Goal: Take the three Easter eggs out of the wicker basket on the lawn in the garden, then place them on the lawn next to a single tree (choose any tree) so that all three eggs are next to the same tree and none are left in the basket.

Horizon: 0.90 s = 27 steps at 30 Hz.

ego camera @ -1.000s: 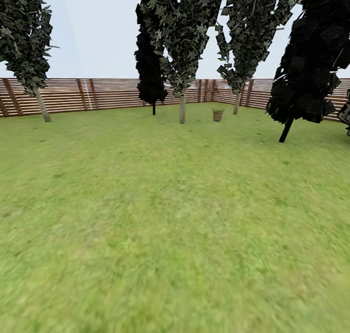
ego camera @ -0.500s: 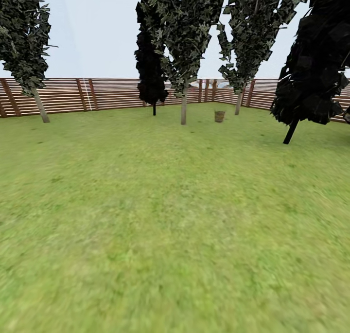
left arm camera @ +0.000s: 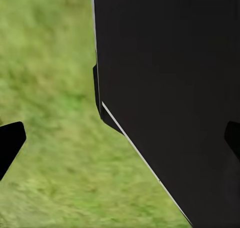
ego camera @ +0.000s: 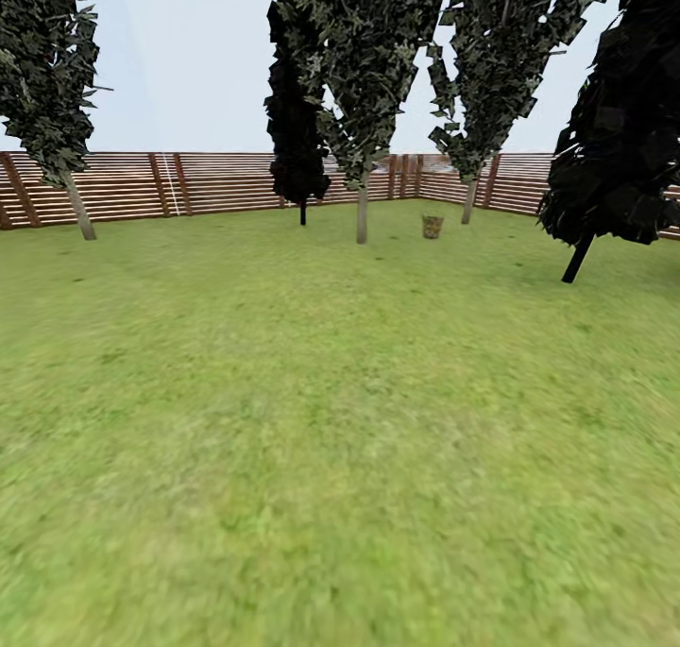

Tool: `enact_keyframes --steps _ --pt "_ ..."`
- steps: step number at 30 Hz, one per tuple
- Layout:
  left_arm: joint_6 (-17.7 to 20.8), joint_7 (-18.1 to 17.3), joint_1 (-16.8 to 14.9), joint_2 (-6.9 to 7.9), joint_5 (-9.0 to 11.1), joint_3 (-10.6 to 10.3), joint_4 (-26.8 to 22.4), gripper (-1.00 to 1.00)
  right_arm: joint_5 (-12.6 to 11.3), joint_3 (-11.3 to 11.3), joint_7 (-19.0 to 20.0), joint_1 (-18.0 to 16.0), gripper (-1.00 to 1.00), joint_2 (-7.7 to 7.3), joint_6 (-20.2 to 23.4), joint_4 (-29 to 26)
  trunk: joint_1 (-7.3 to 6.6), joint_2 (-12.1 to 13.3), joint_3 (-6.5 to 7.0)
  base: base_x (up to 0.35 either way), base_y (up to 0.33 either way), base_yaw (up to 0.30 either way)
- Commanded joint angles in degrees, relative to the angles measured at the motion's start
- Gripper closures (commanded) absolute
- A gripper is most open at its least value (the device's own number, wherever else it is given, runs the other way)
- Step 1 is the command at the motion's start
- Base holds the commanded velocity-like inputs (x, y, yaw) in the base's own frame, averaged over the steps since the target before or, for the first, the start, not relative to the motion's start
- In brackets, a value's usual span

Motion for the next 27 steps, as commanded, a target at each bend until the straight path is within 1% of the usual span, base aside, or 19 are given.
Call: enact_keyframes --steps 1,6,16,19,27 --pt "0.0 0.0 0.0 0.0 0.0 0.0 -0.1 -1.0 0.0 0.0 0.0 -0.1 -1.0 -0.01 0.0 0.1 0.03 0.0 -0.04 0.264 0.237 0.0" --pt "-0.1 0.0 0.0 0.0 -0.1 0.0 -0.1 -1.0 0.0 0.0 0.0 -0.1 -1.0 -0.01 0.0 0.1 0.03 0.0 -0.04 0.284 0.198 0.0" --pt "-0.1 -0.1 0.0 0.0 -0.1 0.0 -0.1 -1.0 0.2 0.1 0.0 -0.1 -1.0 -0.01 0.0 0.1 0.03 0.0 -0.04 0.32 0.115 -0.007" --pt "-0.1 0.0 0.0 0.0 -0.1 0.0 -0.1 -1.0 0.3 0.1 0.0 -0.1 -1.0 -0.01 -0.1 0.1 0.03 0.0 -0.04 0.323 0.1 -0.166" --pt "-0.1 0.0 0.0 0.0 -0.1 0.0 -0.1 -1.0 0.3 0.1 0.0 -0.1 -1.0 -0.01 0.0 0.1 0.03 0.0 -0.04 0.324 0.09 -0.267"
